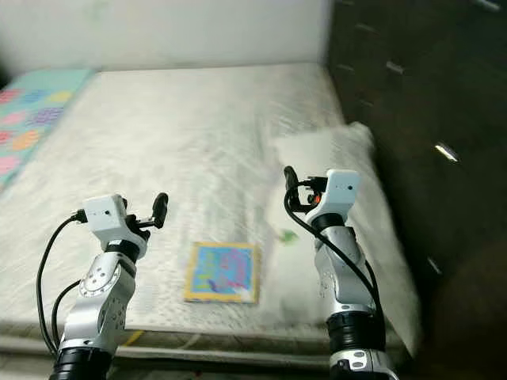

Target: Clean up the room

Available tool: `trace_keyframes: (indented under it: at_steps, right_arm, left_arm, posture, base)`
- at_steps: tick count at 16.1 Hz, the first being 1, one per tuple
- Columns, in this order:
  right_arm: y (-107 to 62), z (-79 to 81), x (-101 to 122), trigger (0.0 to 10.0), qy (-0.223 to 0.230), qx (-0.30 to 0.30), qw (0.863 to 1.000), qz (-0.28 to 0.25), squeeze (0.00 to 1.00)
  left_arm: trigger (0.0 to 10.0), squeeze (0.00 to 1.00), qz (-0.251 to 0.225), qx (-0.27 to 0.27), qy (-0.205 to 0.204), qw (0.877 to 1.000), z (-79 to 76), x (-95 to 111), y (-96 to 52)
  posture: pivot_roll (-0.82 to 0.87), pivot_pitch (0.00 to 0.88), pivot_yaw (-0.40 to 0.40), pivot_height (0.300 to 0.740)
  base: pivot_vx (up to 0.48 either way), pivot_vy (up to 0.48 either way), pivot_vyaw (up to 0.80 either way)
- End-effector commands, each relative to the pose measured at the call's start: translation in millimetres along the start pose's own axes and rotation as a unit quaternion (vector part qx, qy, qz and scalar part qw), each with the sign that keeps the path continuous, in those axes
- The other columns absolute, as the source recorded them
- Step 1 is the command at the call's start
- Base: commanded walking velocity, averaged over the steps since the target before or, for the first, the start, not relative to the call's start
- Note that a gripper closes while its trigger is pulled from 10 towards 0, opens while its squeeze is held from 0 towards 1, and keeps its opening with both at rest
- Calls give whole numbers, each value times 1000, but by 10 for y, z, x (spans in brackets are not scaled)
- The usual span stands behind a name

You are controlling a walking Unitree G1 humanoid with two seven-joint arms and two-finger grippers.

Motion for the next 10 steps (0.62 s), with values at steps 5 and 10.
trace_keyframes:
  at_steps: [5, 10]
  right_arm:
    - [-11, -8, 11, 10000, -15, -3, 1000, -4, 0]
    - [17, 0, 34, 10000, -18, 1, 1000, -7, 0]
  left_arm:
    - [10000, 0, 6, 5, 10, 1000, 47, -28, 8]
    - [10000, 0, 7, 3, 12, 1000, 41, -31, 21]
  posture:
    - [-79, 0, 65, 740]
    - [-77, 0, 63, 740]
  base:
    - [0, 0, 0]
    - [0, 0, 0]
Point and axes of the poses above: a point about 5 cm out from each wrist's last joint towards the gripper, its own y axis pointing out of the wrist towards the gripper, its own x axis along the axis of the wrist's last joint, z = x × y, the point moved 6 cm from there along y, pointing out of the wrist towards the gripper, and after that the axes turned 11 degrees about -y, right-handed, at the moved point
